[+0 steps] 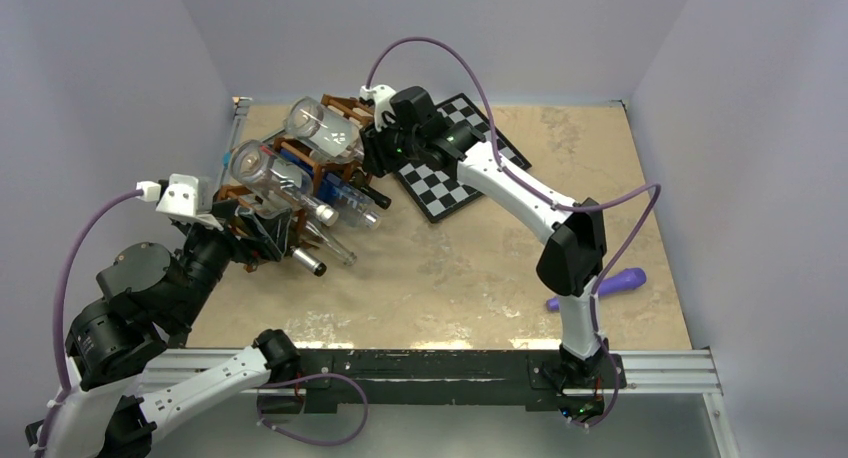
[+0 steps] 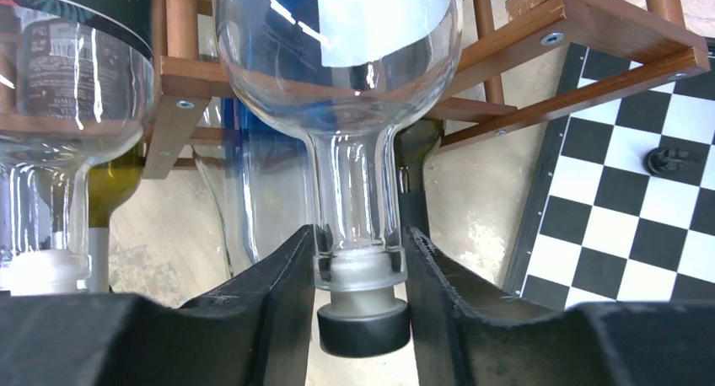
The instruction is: Put the wine bottle on the wine rack
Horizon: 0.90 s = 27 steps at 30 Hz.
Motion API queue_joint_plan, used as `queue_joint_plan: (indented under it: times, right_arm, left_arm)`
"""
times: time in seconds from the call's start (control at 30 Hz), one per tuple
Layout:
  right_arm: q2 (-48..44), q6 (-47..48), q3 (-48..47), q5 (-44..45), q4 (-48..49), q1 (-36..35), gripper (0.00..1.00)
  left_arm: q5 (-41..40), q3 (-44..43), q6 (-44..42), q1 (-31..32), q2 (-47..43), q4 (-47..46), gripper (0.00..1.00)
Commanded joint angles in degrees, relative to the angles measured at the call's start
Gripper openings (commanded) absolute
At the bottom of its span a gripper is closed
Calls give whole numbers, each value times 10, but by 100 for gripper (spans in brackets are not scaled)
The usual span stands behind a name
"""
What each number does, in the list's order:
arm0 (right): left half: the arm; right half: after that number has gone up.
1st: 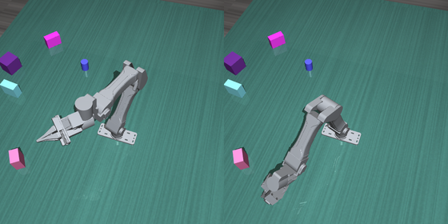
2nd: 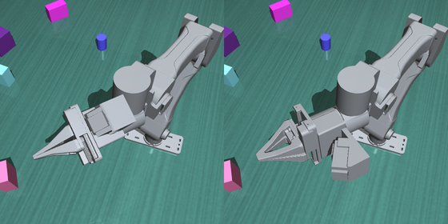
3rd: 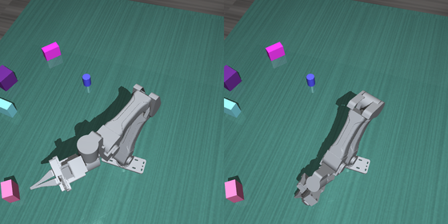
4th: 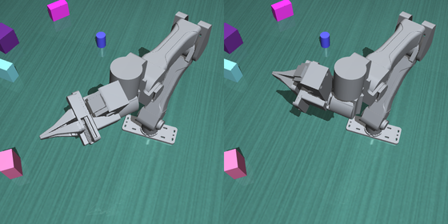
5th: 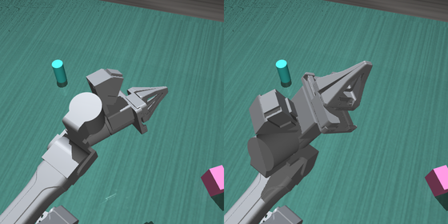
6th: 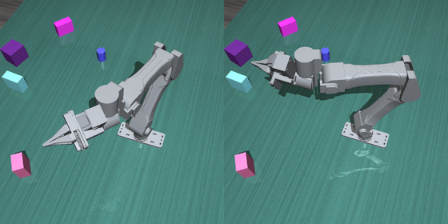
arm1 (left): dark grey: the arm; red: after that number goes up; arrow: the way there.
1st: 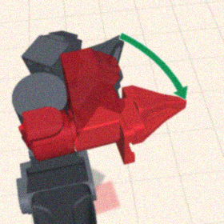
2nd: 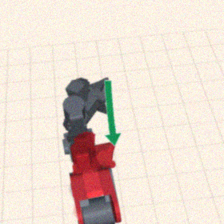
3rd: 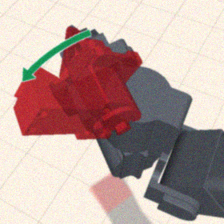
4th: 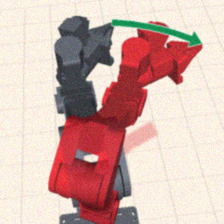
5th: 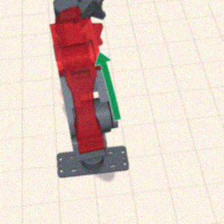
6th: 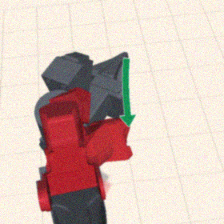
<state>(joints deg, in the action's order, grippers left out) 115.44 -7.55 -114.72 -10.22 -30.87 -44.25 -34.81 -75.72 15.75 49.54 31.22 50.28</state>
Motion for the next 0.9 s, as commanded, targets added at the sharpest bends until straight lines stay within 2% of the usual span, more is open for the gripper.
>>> queue_joint_plan:
  times: [0.0, 0.07, 0.1, 0.2, 0.3, 0.53, 0.73, 0.87]
  right_arm:
    - [11, -9, 7, 6, -20, 0, 58]
    - [-2, -10, 30, 14, 2, -1, 75]
    - [-5, -10, 30, 14, 4, -1, 80]
    - [-10, -8, 23, 16, 4, -1, 84]
    - [-24, -7, 18, 18, 5, -1, 98]
    - [-100, 7, 31, 34, -9, -1, 99]
    - [-245, 29, 151, 98, -8, -1, 99]
    - [-355, 19, 233, 177, -39, -1, 99]
  left_arm:
    - [-10, 0, -7, -1, 0, -19, 99]
    - [-11, 0, -7, -1, -2, -19, 99]
    - [-12, 1, -7, -1, -2, -19, 99]
    - [-11, 1, -8, -1, 0, -21, 99]
    - [-7, -1, -10, -1, 4, -23, 99]
    - [7, -28, -25, -1, 13, -10, 99]
    - [7, -72, -35, -1, 17, 19, 99]
    - [5, -83, -23, -1, 7, 44, 99]
